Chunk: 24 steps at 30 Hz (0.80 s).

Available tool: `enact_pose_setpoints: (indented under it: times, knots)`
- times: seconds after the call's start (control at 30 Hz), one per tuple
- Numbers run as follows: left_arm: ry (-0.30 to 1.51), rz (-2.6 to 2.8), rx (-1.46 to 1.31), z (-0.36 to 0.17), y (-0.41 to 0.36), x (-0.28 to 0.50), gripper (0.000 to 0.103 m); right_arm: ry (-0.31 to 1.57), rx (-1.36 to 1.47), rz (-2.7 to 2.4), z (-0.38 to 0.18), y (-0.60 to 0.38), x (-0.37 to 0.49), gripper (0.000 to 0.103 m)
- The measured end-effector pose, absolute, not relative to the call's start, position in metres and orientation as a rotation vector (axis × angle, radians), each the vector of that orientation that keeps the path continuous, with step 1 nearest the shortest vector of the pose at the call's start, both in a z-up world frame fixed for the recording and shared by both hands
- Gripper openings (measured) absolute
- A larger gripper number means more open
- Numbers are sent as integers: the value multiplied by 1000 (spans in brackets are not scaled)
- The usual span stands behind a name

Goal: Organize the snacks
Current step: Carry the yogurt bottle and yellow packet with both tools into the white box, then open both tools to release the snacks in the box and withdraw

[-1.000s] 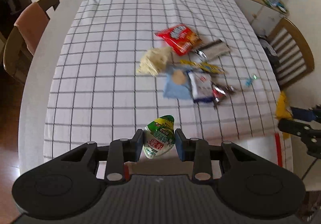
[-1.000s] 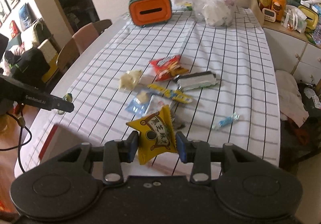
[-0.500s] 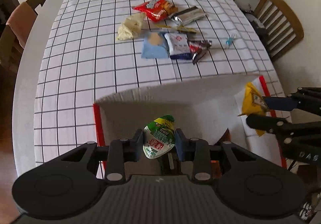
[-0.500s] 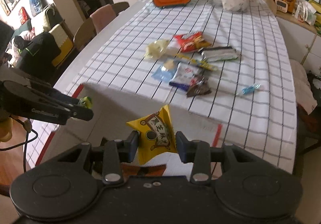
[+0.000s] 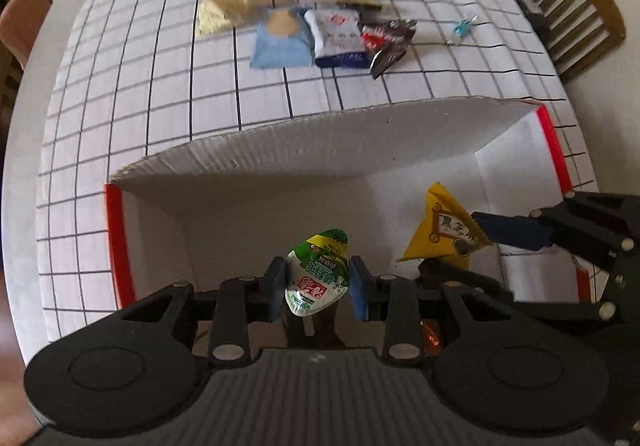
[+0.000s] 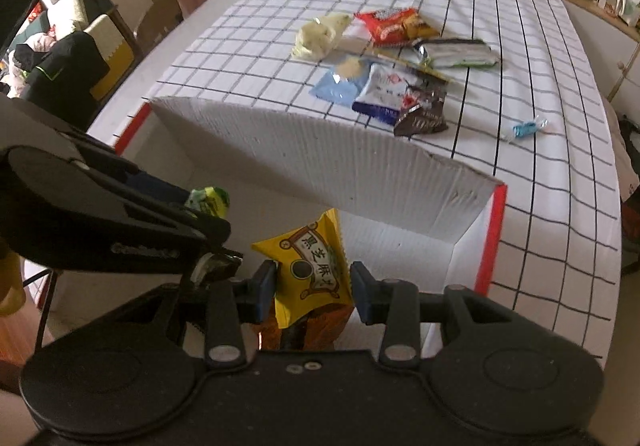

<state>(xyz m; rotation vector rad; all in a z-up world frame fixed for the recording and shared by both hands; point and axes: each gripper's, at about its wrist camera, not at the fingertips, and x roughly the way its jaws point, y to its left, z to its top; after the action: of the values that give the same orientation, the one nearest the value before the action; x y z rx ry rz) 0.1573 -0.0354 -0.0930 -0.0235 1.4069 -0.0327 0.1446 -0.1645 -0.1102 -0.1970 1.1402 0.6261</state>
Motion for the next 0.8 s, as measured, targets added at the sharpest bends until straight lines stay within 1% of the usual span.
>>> enact_pose_setpoints:
  times: [0.37, 0.8]
  knots:
    - [1510, 58, -6, -133, -28, 182, 33, 1211, -255, 591, -135, -151, 163, 39]
    - [1537, 41, 18, -149, -27, 188, 35, 1232, -242, 580, -143, -149, 169, 39]
